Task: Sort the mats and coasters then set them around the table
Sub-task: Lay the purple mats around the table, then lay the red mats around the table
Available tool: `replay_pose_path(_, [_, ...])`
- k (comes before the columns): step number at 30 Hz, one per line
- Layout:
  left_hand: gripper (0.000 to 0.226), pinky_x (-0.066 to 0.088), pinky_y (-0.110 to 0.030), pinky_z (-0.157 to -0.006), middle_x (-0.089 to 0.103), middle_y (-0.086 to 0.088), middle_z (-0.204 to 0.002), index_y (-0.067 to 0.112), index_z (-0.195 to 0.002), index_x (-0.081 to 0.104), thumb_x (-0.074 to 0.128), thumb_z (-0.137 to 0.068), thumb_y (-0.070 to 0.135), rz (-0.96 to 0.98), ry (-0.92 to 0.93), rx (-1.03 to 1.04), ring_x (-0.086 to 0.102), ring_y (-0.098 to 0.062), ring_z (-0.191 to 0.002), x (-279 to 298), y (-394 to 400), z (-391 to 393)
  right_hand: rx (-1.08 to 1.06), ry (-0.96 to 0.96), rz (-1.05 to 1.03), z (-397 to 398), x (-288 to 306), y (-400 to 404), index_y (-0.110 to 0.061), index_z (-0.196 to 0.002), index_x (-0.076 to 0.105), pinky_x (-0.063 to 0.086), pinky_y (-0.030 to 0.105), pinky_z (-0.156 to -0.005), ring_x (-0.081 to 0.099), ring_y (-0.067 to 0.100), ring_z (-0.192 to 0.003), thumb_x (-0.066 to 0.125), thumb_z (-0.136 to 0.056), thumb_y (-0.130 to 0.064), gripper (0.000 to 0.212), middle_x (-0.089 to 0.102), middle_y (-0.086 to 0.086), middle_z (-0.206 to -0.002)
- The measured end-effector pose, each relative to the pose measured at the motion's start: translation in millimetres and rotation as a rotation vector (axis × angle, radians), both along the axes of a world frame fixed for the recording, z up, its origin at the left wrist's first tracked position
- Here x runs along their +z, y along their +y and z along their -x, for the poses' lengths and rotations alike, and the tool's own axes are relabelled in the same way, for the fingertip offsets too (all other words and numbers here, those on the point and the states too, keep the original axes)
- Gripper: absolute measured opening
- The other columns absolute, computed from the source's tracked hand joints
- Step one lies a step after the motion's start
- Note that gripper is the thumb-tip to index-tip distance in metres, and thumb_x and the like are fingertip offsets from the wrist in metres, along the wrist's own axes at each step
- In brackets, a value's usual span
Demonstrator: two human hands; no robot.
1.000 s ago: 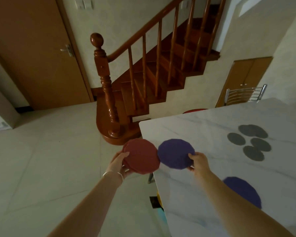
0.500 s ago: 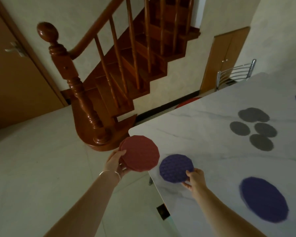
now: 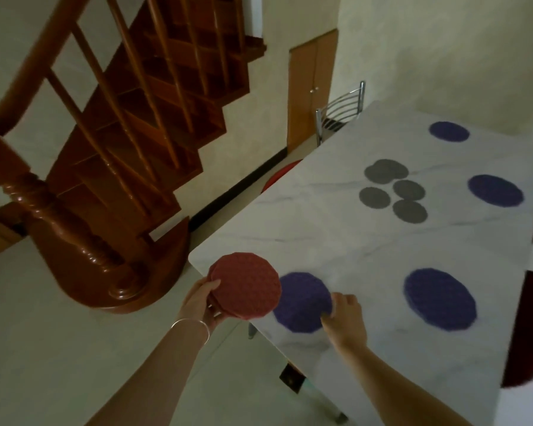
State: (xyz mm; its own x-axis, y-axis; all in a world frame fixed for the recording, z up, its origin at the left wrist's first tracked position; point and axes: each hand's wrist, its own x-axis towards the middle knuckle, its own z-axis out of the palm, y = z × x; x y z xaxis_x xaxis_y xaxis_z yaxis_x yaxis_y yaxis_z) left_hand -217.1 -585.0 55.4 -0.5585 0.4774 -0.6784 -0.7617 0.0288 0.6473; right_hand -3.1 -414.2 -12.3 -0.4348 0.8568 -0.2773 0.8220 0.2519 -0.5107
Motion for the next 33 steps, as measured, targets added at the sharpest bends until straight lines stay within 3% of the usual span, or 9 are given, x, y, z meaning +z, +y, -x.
replay_pose_path(4, [0.037, 0.057, -0.037, -0.05, 0.05, -0.015, -0.13, 0.019, -0.119, 0.055, 0.059, -0.084, 0.01, 0.004, 0.0, -0.032, 0.056, -0.034, -0.1, -0.3, 9.4, 4.6, 0.145, -0.206, -0.134, 4.5, -2.6, -9.3, -0.02, -0.144, 0.026, 0.041, 0.036, -0.102, 0.032, 0.026, -0.134, 0.057, -0.086, -0.048, 0.072, 0.028, 0.007, -0.149])
replay_pose_path(7, [0.041, 0.056, -0.035, -0.049, 0.051, -0.015, -0.129, 0.017, -0.126, 0.054, 0.058, -0.085, 0.012, 0.023, -0.001, -0.07, 0.056, -0.034, -0.099, -2.1, 15.1, 6.8, 0.215, -0.299, -0.141, 3.9, -9.4, -14.0, -0.02, -0.15, 0.014, 0.032, 0.038, -0.11, 0.023, 0.027, -0.141, 0.048, -0.087, -0.057, 0.08, 0.016, 0.009, -0.157])
replay_pose_path(11, [0.041, 0.056, -0.034, -0.049, 0.051, -0.015, -0.126, 0.018, -0.126, 0.054, 0.058, -0.085, 0.012, 0.024, -0.009, -0.114, 0.056, -0.034, -0.099, -3.8, 22.1, 11.7, 0.227, -0.35, -0.159, 1.5, -16.5, -17.1, -0.02, -0.15, 0.015, 0.027, 0.038, -0.113, 0.022, 0.026, -0.142, 0.042, -0.088, -0.061, 0.078, 0.017, 0.008, -0.157])
replay_pose_path(19, [0.045, 0.055, -0.035, -0.057, 0.051, -0.016, -0.13, 0.017, -0.129, 0.052, 0.058, -0.084, 0.012, -0.012, -0.013, -0.159, 0.056, -0.033, -0.101, -4.0, 31.7, 29.9, 0.164, -0.342, -0.135, 14.7, -6.7, -17.2, -0.02, -0.147, 0.024, 0.036, 0.036, -0.106, 0.031, 0.024, -0.135, 0.047, -0.088, -0.057, 0.074, 0.027, 0.006, -0.152])
replay_pose_path(22, [0.045, 0.057, -0.034, -0.053, 0.051, -0.016, -0.128, 0.018, -0.126, 0.054, 0.06, -0.082, 0.012, -0.043, -0.022, -0.183, 0.056, -0.034, -0.101, 3.2, 30.8, 42.1, 0.079, -0.199, -0.132, 39.8, 14.3, -20.5, -0.02, -0.143, 0.033, 0.04, 0.035, -0.103, 0.036, 0.023, -0.132, 0.044, -0.093, -0.049, 0.059, 0.035, 0.005, -0.147])
replay_pose_path(24, [0.045, 0.057, -0.035, -0.054, 0.051, -0.017, -0.128, 0.018, -0.124, 0.055, 0.062, -0.08, 0.013, -0.067, -0.026, -0.189, 0.055, -0.035, -0.104, 11.3, 27.5, 52.8, -0.021, 0.027, -0.085, 64.6, 34.0, -23.9, -0.018, -0.135, 0.046, 0.041, 0.034, -0.099, 0.045, 0.024, -0.125, 0.04, -0.097, -0.04, 0.044, 0.048, 0.006, -0.138])
replay_pose_path(28, [0.044, 0.057, -0.037, -0.055, 0.051, -0.017, -0.129, 0.019, -0.123, 0.056, 0.063, -0.08, 0.012, -0.1, -0.021, -0.167, 0.054, -0.037, -0.107, 34.7, 19.3, 77.8, -0.264, 0.584, 0.314, 123.7, 88.1, -32.5, -0.019, -0.106, 0.059, 0.051, 0.04, -0.09, 0.066, 0.024, -0.092, 0.035, -0.1, -0.036, 0.03, 0.067, 0.011, -0.108])
replay_pose_path(31, [0.047, 0.055, -0.039, -0.062, 0.05, -0.019, -0.133, 0.018, -0.128, 0.053, 0.062, -0.081, 0.012, -0.11, -0.002, -0.156, 0.052, -0.04, -0.114, 52.5, 14.6, 99.1, -0.292, 0.668, 0.434, 161.3, 119.2, -33.6, -0.022, -0.091, 0.059, 0.056, 0.043, -0.077, 0.069, 0.027, -0.081, 0.04, -0.098, -0.041, 0.027, 0.069, 0.01, -0.094])
replay_pose_path(33, [0.049, 0.053, -0.041, -0.065, 0.05, -0.019, -0.133, 0.017, -0.13, 0.051, 0.062, -0.082, 0.012, -0.117, 0.009, -0.145, 0.05, -0.041, -0.117, 61.7, 13.4, 113.3, -0.292, 0.679, 0.504, 182.2, 128.5, -32.8, -0.019, -0.097, 0.061, 0.057, 0.036, -0.065, 0.069, 0.028, -0.084, 0.049, -0.094, -0.041, 0.025, 0.067, 0.009, -0.098])
